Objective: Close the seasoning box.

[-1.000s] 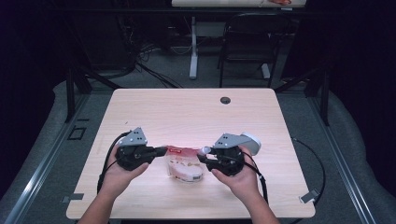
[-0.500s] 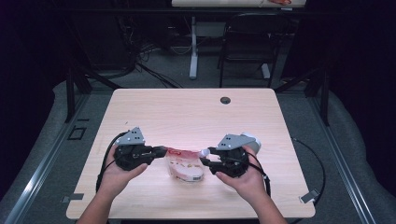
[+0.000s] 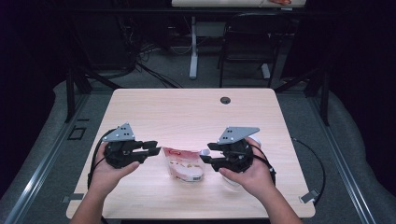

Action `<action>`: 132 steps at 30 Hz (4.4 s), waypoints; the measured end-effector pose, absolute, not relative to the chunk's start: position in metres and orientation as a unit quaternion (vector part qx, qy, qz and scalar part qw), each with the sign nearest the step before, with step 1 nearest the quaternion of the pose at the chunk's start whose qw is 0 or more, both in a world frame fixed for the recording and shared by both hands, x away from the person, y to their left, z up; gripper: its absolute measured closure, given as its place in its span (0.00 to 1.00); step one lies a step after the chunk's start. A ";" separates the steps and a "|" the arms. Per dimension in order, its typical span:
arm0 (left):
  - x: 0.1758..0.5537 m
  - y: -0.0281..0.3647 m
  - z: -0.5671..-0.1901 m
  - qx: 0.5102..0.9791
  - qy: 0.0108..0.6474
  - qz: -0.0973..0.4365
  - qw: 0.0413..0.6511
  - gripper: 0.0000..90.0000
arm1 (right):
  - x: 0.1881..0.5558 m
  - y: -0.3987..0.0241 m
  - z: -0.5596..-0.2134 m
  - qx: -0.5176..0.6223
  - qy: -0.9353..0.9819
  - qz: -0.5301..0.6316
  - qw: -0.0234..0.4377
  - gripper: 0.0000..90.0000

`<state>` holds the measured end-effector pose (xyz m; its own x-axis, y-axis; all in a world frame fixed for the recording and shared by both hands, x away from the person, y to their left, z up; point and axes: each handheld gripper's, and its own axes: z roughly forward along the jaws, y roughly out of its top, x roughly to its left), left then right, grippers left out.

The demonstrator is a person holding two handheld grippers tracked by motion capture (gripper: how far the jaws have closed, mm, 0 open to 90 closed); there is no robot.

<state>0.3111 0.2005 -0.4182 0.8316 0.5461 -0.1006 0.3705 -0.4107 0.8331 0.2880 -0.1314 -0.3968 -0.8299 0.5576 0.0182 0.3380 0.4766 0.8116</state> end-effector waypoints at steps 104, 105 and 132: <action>0.325 0.212 -0.432 0.833 0.303 0.093 0.454 0.71 | 0.342 -0.038 -0.406 0.174 0.933 0.310 0.060 1.00; 0.325 0.211 -0.432 0.833 0.301 0.094 0.454 0.71 | 0.341 -0.039 -0.406 0.177 0.931 0.313 0.059 1.00; 0.322 0.186 -0.443 0.852 0.256 0.067 0.452 0.61 | 0.321 -0.067 -0.395 0.168 0.914 0.360 0.075 1.00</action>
